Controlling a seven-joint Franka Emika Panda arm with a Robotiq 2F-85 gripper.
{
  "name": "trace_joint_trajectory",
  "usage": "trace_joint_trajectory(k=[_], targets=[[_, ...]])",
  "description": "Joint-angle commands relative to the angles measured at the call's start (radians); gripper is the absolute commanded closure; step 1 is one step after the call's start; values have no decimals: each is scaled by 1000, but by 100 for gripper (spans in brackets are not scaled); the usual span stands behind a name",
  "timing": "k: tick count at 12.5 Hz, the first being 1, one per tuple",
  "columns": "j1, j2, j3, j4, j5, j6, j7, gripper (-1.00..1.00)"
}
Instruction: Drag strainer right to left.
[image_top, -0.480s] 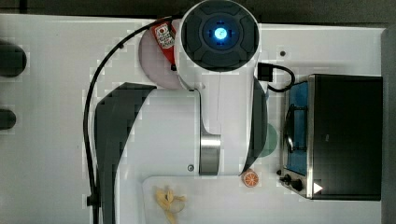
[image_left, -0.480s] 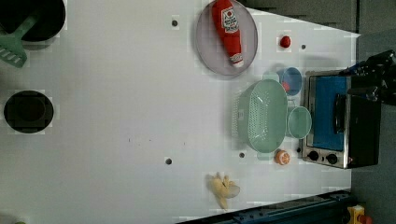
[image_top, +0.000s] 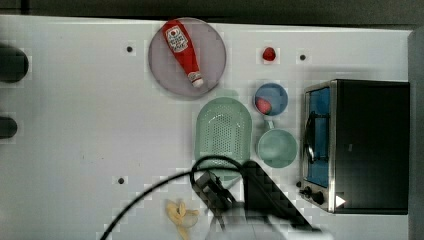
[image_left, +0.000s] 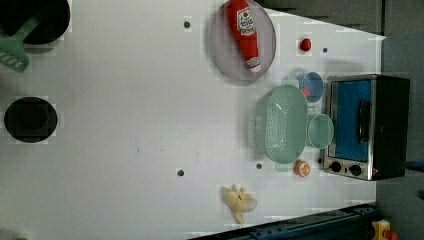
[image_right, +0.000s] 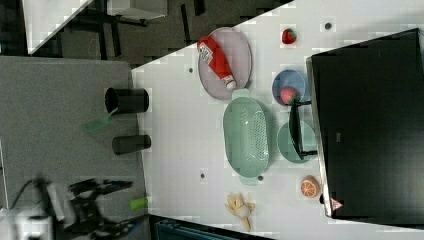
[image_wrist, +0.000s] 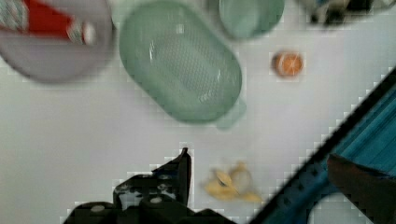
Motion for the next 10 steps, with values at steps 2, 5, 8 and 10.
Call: trace_joint_trajectory(k=[2, 5, 8, 10], targets=[[-25, 141, -5, -18, -4, 106, 13, -100], [-24, 268, -3, -47, -4, 213, 63, -100], [-24, 417, 0, -69, -3, 322, 204, -100], [-24, 510, 8, -88, -3, 424, 313, -100]])
